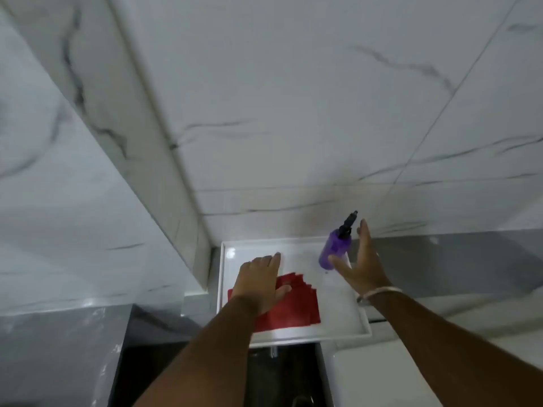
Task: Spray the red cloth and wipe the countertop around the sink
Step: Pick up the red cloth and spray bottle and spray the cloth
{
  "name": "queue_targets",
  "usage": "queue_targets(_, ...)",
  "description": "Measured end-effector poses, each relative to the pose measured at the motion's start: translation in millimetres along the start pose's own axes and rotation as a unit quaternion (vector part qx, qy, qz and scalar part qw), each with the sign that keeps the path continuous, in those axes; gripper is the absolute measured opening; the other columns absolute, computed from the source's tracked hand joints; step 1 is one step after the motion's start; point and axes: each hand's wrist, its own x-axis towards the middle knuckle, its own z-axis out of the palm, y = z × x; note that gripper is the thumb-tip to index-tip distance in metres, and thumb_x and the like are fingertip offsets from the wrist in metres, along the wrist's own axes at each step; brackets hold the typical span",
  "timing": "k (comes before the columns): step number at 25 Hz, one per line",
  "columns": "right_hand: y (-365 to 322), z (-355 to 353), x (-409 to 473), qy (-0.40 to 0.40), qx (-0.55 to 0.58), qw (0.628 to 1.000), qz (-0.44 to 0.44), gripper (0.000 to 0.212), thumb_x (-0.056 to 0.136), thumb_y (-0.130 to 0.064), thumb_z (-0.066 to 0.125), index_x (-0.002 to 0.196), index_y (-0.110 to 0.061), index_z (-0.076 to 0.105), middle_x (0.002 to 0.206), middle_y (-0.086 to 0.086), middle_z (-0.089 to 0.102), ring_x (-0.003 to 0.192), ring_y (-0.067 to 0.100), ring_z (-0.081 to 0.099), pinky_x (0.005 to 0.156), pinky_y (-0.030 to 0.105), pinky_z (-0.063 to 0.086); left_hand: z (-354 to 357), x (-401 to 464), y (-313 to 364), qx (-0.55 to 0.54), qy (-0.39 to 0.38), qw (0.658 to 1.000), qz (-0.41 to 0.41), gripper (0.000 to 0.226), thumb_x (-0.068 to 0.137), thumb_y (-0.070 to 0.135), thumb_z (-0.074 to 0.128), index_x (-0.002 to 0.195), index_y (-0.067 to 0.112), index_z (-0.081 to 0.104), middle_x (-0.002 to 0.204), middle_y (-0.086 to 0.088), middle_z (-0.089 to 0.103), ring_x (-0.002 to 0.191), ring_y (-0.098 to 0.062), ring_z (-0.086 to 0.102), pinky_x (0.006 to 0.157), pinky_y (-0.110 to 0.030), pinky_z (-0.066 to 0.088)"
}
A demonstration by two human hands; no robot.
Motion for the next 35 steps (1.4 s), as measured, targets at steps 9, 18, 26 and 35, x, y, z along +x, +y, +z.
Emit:
queue_targets(9,5,26,36,0.050,0.100,0.994,-0.003,0.106,0.083,0.002,0.075,0.159,-0.022,0.006,0.160,0.007,0.031,0.138,0.015,0.036,0.113,0.042,0.037,24,56,36,-0.044,-0.205,0.977,0.031,0.088,0.064,0.062,0.086,0.130,0.021,0.045,0.118,-0.002,0.061,0.107,-0.026,0.059,0.100,-0.046,0.047)
queue_targets(18,5,10,34,-0.018,0.136,0.990,0.022,0.098,0.087,0.001,0.072,0.158,-0.030,0.013,0.152,0.004,0.042,0.135,0.028,0.047,0.111,0.049,0.043,-6,36,-7,-0.328,-0.125,0.936,-0.033,0.014,0.088,0.031,0.078,0.079,0.028,0.068,0.080,0.012,0.064,0.078,-0.005,0.060,0.073,-0.021,0.045)
queue_targets(26,-73,6,5,-0.118,0.221,0.967,-0.055,0.078,0.080,0.002,0.068,0.144,-0.037,0.044,0.106,-0.009,0.068,0.092,0.008,0.068,0.080,0.028,0.057,-145,20,-48,-0.544,0.051,0.827,-0.134,0.007,0.088,0.013,0.080,0.090,0.007,0.078,0.086,-0.005,0.077,0.076,-0.015,0.071,0.075,-0.030,0.057)
queue_targets(35,-149,-5,-13,-0.196,0.254,0.939,-0.125,0.018,0.083,-0.015,0.064,0.092,-0.032,0.066,0.077,-0.008,0.070,0.068,0.013,0.067,0.069,0.025,0.055,-245,7,-26,-0.555,0.134,0.813,-0.114,0.011,0.093,0.017,0.075,0.083,0.012,0.074,0.082,-0.003,0.077,0.075,-0.016,0.073,0.070,-0.028,0.060)
